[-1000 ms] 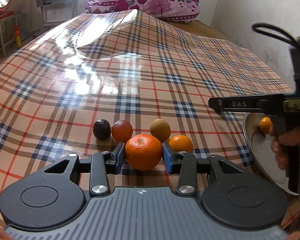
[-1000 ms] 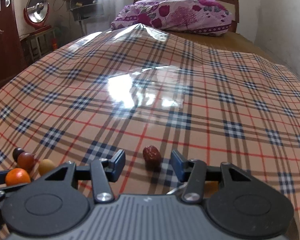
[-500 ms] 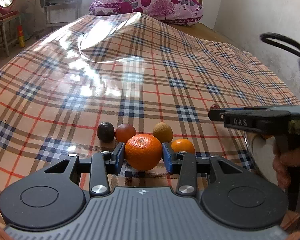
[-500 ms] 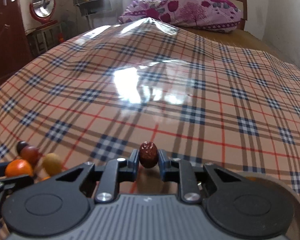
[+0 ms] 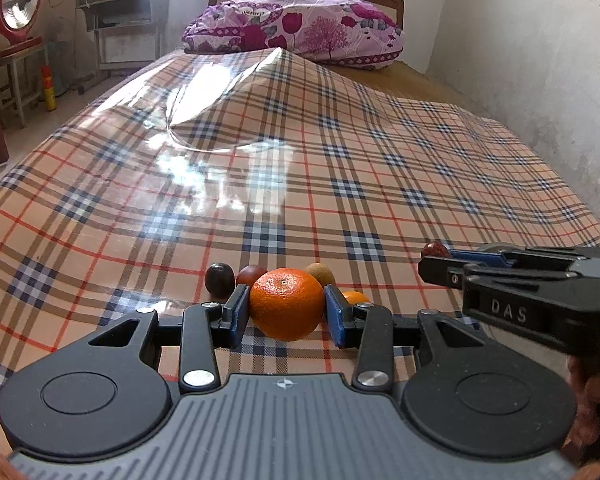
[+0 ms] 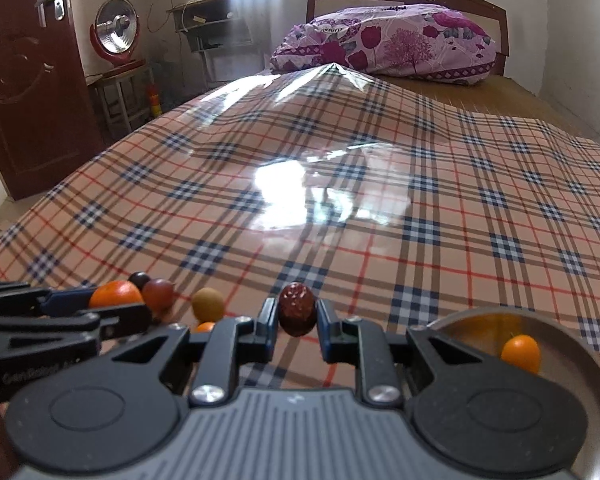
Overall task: Organize fruits
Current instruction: 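Carry the tangerine and red date over the steel plate with both tools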
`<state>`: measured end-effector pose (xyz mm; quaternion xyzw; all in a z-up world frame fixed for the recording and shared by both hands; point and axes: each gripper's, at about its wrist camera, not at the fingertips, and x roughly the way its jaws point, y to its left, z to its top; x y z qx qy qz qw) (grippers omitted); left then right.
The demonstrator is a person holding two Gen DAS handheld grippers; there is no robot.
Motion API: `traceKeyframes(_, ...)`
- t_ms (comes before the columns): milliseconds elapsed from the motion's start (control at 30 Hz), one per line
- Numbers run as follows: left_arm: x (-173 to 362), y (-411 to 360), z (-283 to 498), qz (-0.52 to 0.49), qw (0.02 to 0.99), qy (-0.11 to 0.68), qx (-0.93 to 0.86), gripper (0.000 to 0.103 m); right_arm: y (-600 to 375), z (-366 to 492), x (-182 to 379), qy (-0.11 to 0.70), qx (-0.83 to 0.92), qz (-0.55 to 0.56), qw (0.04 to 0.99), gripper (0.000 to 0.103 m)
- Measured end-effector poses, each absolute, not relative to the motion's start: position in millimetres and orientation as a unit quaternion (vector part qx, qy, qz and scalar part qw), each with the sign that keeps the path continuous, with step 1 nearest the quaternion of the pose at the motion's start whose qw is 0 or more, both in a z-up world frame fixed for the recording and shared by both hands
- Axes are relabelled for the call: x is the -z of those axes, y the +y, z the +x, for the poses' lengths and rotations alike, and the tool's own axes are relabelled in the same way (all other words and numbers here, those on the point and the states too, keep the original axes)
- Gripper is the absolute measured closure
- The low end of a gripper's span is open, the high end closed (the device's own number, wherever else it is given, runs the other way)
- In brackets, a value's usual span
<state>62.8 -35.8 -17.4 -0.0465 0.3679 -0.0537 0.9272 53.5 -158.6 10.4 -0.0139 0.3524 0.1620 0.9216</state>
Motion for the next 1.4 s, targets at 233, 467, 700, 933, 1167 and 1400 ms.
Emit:
traceKeyframes(233, 1, -40, 45, -0.043, 0.932, 0.356, 0.056, 0.055, -162, 30, -25, 0.342, -0.156, -0.008, 0.927, 0.082)
traceKeyframes(467, -15, -52, 25, -0.035, 0.936, 0.345, 0.061, 0.055, -168, 10, -40, 0.33, -0.154, -0.003, 0.931, 0.082)
traceKeyframes(700, -30, -66, 7, -0.025, 0.939, 0.334, 0.071, 0.055, -176, -9, -51, 0.319, -0.146, -0.001, 0.937, 0.082)
traceKeyframes(933, -39, -78, -5, -0.02, 0.941, 0.329, 0.08, 0.055, -186, -22, -58, 0.308, -0.134, 0.003, 0.942, 0.082)
traceKeyframes(1167, -44, -87, -10, -0.018, 0.941, 0.326, 0.09, 0.055, -198, -32, -62, 0.301, -0.122, 0.008, 0.946, 0.082)
traceKeyframes(1400, -46, -93, -13, -0.012, 0.94, 0.325, 0.1, 0.055, -211, -41, -60, 0.3, -0.107, 0.015, 0.948, 0.082)
